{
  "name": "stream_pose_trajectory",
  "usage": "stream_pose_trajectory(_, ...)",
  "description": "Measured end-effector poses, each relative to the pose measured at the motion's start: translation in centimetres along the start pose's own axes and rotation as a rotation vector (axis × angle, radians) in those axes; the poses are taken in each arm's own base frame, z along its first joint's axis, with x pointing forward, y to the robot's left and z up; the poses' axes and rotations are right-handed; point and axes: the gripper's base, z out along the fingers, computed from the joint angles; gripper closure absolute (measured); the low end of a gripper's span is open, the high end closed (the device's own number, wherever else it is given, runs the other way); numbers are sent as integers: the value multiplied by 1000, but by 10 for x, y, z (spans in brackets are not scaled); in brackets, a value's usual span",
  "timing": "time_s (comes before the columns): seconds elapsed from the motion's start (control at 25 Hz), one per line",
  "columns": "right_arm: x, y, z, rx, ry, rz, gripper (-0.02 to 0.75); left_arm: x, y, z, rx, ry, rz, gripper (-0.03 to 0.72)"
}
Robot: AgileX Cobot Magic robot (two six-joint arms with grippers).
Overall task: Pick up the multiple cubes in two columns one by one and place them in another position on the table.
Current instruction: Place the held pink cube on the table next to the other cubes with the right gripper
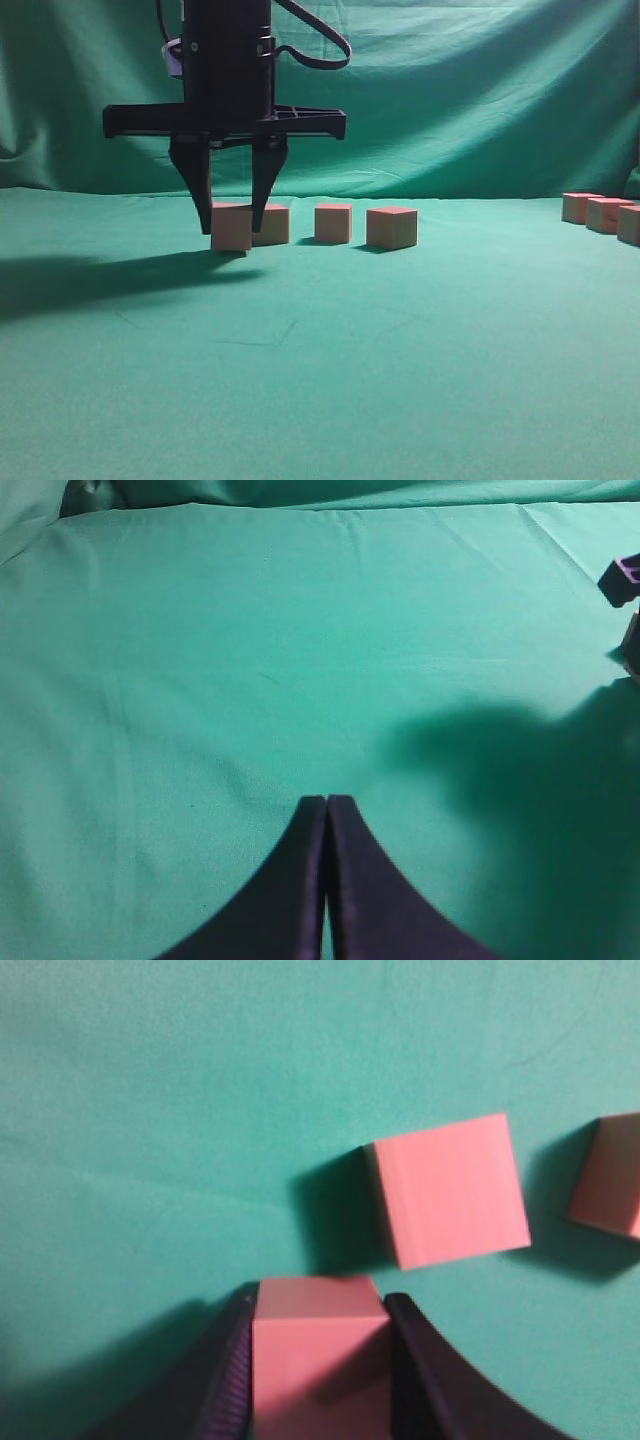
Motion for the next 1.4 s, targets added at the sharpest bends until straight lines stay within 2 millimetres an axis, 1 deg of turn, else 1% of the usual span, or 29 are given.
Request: stream_pose_trajectory(1.4, 0, 1, 0, -16, -1, 10, 484, 0, 0, 0, 0, 0, 0, 688)
